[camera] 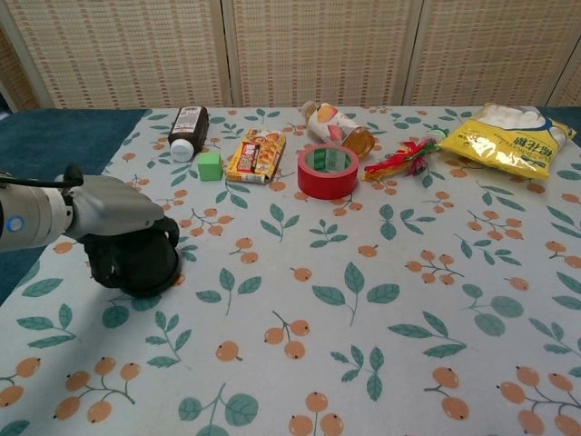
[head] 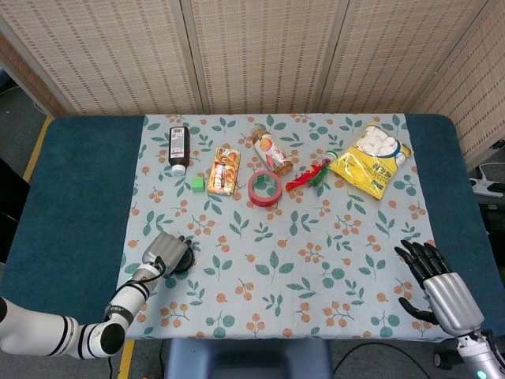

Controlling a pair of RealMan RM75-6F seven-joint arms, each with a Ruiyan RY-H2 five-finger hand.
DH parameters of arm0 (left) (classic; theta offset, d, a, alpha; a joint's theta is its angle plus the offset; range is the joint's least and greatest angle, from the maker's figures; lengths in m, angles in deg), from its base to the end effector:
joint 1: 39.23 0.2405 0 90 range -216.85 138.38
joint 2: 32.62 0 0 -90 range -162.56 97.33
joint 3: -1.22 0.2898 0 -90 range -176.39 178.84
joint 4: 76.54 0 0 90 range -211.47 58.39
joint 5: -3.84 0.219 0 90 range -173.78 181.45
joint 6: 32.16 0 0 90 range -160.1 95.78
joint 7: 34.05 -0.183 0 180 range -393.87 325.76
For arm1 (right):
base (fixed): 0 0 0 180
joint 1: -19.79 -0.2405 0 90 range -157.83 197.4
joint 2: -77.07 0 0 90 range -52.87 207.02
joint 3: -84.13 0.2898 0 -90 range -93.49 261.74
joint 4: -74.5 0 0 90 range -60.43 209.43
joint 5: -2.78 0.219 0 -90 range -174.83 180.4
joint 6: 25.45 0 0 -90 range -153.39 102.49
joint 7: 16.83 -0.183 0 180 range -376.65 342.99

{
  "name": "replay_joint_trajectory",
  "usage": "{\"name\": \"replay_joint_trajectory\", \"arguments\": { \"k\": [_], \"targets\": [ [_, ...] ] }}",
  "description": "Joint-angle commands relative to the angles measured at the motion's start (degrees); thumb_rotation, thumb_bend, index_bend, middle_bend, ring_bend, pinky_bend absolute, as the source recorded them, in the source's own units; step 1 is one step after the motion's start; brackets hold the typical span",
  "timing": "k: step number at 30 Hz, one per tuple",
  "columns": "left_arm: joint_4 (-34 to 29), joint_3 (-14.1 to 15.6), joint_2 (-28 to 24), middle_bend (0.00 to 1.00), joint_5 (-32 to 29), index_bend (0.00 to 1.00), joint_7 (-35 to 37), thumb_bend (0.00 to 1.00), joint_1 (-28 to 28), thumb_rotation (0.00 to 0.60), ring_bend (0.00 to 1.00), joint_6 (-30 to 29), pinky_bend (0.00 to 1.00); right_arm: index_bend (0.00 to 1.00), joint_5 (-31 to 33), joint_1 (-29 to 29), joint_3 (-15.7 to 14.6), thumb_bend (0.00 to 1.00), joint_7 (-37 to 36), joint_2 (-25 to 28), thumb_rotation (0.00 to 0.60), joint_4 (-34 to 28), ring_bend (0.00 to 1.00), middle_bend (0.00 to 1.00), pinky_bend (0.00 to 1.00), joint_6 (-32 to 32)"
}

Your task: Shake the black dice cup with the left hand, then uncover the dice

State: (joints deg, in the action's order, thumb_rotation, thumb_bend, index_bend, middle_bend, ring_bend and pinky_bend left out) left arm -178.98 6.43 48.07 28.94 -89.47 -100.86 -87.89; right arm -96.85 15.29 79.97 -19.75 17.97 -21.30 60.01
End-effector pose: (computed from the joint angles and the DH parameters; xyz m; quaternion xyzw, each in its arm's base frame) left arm -0.1641 0.3726 -0.0460 -0.8563 -0.2874 -0.0871 0.4202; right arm -0.3127 -0.1879 0.1543 0.6750 -0.3823 0.3951 0.4921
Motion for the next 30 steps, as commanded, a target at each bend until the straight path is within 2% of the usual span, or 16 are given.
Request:
{"name": "replay_joint_trajectory", "arguments": {
  "k": [1, 4, 6, 9, 19, 25, 30],
  "targets": [
    [0.22, -0.07, -0.71, 0.22, -0.76, 0.0, 1.24, 0.5, -0.57, 0.6, 0.26, 1.64, 0.67, 0.0, 0.1, 0.01, -0.01, 0.17, 0.23, -0.01, 0.6, -0.07, 0.0, 0.0, 0.0, -0.1],
    [-0.38, -0.22, -1.65, 0.03, -2.68, 0.0, 2.82, 0.49, -0.99, 0.6, 0.06, 3.91, 0.61, 0.0, 0.28, 0.05, 0.0, 0.17, 0.44, 0.06, 0.6, -0.34, 0.0, 0.0, 0.0, -0.19],
    [-0.07, -0.24, -2.07, 0.0, -3.01, 0.0, 4.12, 0.47, -1.15, 0.6, 0.0, 5.43, 0.54, 0.0, 0.23, 0.1, 0.04, 0.17, 0.4, 0.06, 0.6, -0.35, 0.0, 0.0, 0.0, 0.0],
    [0.65, -0.07, -2.18, 0.0, -1.58, 0.0, 5.54, 0.45, -1.02, 0.6, 0.0, 5.95, 0.44, 0.0, 0.21, 0.13, 0.06, 0.17, 0.37, 0.03, 0.6, -0.31, 0.0, 0.0, 0.0, 0.08],
    [0.03, -0.16, -3.1, 0.0, 4.1, 0.0, 9.9, 0.39, 0.22, 0.6, 0.0, 4.94, 0.2, 0.0, 0.21, 0.13, 0.07, 0.17, 0.14, 0.16, 0.6, -0.31, 0.0, 0.0, 0.0, 0.12],
    [-0.22, 0.35, -2.95, 0.0, 6.07, 0.0, 10.87, 0.36, 0.62, 0.6, 0.0, 4.38, 0.18, 0.0, 0.15, 0.27, 0.13, 0.17, -0.12, 0.27, 0.6, -0.31, 0.0, 0.0, 0.0, 0.52],
    [1.24, 1.46, -1.13, 0.0, 6.44, 0.0, 8.74, 0.36, 0.47, 0.6, 0.0, 2.29, 0.18, 0.0, -0.12, 0.38, 0.03, 0.17, -0.23, 0.36, 0.6, -0.34, 0.0, 0.0, 0.0, 0.75]
  ]
}}
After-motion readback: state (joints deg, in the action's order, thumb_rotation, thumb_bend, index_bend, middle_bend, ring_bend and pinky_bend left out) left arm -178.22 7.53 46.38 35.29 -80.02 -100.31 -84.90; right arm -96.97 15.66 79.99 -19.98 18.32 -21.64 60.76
